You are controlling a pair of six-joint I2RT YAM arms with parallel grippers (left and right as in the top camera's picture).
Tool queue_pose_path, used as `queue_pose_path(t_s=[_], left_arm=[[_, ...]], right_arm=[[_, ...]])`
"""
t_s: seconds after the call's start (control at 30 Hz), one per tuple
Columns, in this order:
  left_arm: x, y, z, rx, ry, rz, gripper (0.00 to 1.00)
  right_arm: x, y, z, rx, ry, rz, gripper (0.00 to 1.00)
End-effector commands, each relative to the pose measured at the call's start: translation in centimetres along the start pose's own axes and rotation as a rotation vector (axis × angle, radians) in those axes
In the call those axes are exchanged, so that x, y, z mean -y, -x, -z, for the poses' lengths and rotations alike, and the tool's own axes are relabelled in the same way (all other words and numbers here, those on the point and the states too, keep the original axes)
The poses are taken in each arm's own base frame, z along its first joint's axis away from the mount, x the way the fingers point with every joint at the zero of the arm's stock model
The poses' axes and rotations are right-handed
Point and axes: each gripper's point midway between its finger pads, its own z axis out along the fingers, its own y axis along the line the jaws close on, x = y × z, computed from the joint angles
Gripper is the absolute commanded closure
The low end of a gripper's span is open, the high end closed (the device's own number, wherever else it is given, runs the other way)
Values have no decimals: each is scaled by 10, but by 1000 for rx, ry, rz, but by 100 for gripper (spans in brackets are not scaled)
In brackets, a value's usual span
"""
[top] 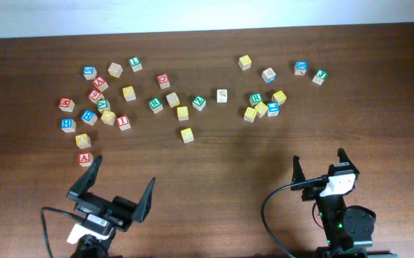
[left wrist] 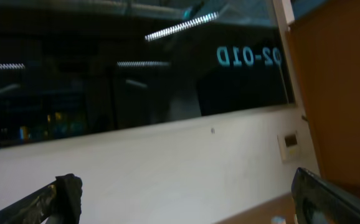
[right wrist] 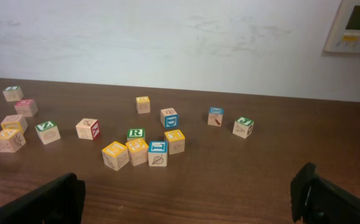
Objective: Spell out ICRA
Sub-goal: 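Move the left gripper over the red-lettered I block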
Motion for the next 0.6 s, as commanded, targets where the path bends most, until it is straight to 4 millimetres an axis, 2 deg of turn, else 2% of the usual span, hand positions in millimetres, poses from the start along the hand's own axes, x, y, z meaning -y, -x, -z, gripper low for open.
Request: queue_pose_path(t_s=[0.0,0.07,0.13,0.23,0.3,0.37,0.4,0.47,0.5,0.57], left_arm=[[-25,52,-19,-5,128,49,1],[-31,52,-45,-260,123,113,1],[-6,50,-68,-424,-82,198,1],[13,48,-86,-484,-260,284,1],[6,45,-106,-495,-283,337,1],[-10,35,-127,-593,-236,418,1],[-27,17,-131,-728,-120,480,1],[-61,-29,-113,-1053,135,506,1],[-60,-44,-107,-1156,160,533,1],[-37,-65,-109,-1246,57,647,1]], right_arm=[[-2,-2,0,-2,6,-11,2],[-2,-2,0,-2,6,-11,2],[-2,-2,0,-2,6,-11,2],[-2,-2,0,-2,6,-11,2],[-2,-2,0,-2,6,-11,2],[-2,-2,0,-2,6,-11,2],[-2,-2,0,-2,6,-11,2],[-2,-2,0,-2,6,-11,2],[-2,-2,0,-2,6,-11,2],[-2,-2,0,-2,6,-11,2]])
